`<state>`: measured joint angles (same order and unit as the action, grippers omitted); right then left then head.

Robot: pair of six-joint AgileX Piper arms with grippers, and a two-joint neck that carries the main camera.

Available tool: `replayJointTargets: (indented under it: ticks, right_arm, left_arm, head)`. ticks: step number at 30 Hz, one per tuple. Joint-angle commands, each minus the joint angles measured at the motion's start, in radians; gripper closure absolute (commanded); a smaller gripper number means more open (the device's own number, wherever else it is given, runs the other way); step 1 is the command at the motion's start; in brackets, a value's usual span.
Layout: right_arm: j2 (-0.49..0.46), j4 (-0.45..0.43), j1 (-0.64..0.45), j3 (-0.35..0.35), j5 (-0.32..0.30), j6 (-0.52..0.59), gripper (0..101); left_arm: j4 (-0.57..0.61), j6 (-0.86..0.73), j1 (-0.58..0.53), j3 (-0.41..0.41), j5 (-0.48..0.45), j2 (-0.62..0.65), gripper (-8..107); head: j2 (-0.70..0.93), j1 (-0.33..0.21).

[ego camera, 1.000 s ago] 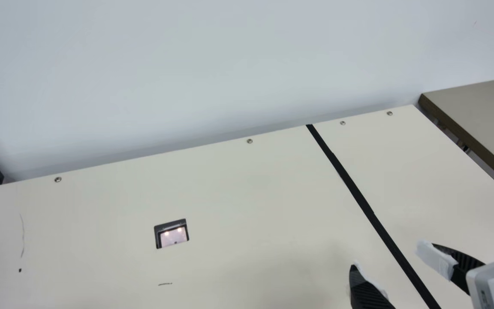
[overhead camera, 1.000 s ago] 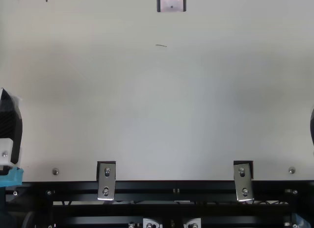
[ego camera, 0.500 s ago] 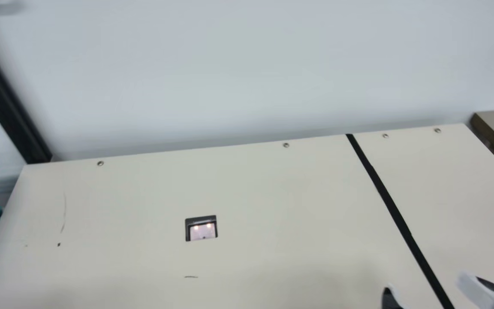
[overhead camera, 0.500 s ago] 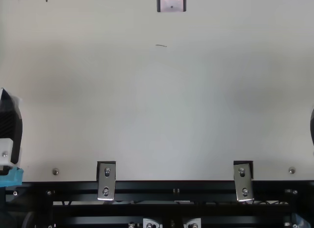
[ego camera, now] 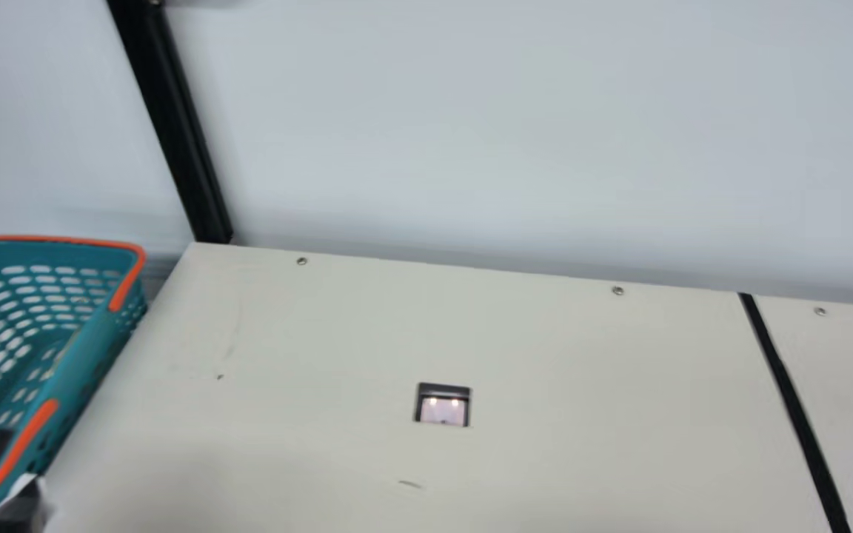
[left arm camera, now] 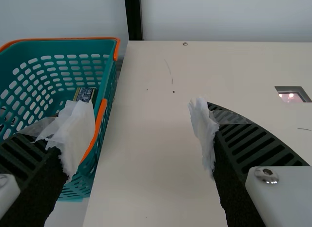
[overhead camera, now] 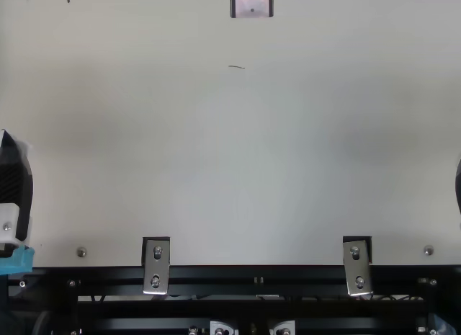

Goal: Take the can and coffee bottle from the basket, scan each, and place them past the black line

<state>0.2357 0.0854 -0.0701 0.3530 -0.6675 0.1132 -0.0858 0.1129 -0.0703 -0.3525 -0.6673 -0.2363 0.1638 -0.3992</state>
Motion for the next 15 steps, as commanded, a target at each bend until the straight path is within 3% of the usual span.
replayJointTargets:
  ticks: [1, 15]
  right_arm:
    - [0.000, 0.000, 0.000, 0.000, 0.000, 0.000, 0]
    - [0.000, 0.000, 0.000, 0.000, 0.000, 0.000, 0]
  left_arm:
    - [0.000, 0.000, 0.000, 0.000, 0.000, 0.000, 9]
    - [0.000, 0.000, 0.000, 0.000, 0.000, 0.000, 9]
  head:
    - [0.053, -0.034]
    - [0.395, -0.037]
